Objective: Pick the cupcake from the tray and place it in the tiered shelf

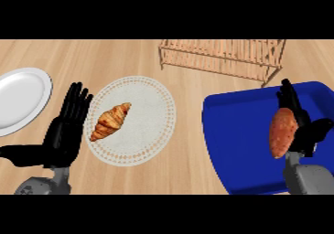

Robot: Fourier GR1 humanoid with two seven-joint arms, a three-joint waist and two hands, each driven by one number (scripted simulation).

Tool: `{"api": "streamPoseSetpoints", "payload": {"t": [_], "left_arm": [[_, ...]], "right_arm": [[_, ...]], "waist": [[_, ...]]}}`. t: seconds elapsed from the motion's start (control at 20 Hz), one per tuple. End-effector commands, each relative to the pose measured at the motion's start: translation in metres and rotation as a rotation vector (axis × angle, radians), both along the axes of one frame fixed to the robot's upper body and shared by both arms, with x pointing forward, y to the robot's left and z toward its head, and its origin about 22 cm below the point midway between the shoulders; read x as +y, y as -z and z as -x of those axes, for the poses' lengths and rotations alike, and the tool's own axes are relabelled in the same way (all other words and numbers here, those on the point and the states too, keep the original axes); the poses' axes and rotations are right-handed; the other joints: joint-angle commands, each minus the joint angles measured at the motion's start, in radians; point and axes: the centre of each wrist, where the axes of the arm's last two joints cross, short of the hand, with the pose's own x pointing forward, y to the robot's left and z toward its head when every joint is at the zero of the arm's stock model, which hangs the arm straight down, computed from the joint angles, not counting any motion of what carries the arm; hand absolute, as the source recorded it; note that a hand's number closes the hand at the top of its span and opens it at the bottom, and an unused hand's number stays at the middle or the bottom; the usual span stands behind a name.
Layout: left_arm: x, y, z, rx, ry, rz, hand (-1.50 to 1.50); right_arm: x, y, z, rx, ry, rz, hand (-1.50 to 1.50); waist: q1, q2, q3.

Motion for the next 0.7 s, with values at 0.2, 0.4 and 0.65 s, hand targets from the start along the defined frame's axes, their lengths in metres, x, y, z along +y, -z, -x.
{"api": "streamPoseSetpoints", "payload": {"t": [0.2, 0.4, 0.65], "left_arm": [[0.029, -0.009, -0.009, 0.011, -0.101, -0.173, 0.00], [0.037, -0.015, -0.011, 0.092, -0.133, -0.197, 0.00], [0.036, -0.014, -0.001, 0.098, -0.149, -0.217, 0.00]], "right_arm": [[0.030, -0.050, -0.023, -0.052, -0.786, 0.039, 1.50], [-0.035, -0.054, -0.032, 0.024, -0.843, -0.113, -1.50], [-0.104, -0.093, -0.039, -0.091, -1.090, -0.153, -1.50]], "waist": [[0.083, -0.016, -0.007], [0.042, -0.012, -0.009], [0.045, -0.015, -0.009]]}}
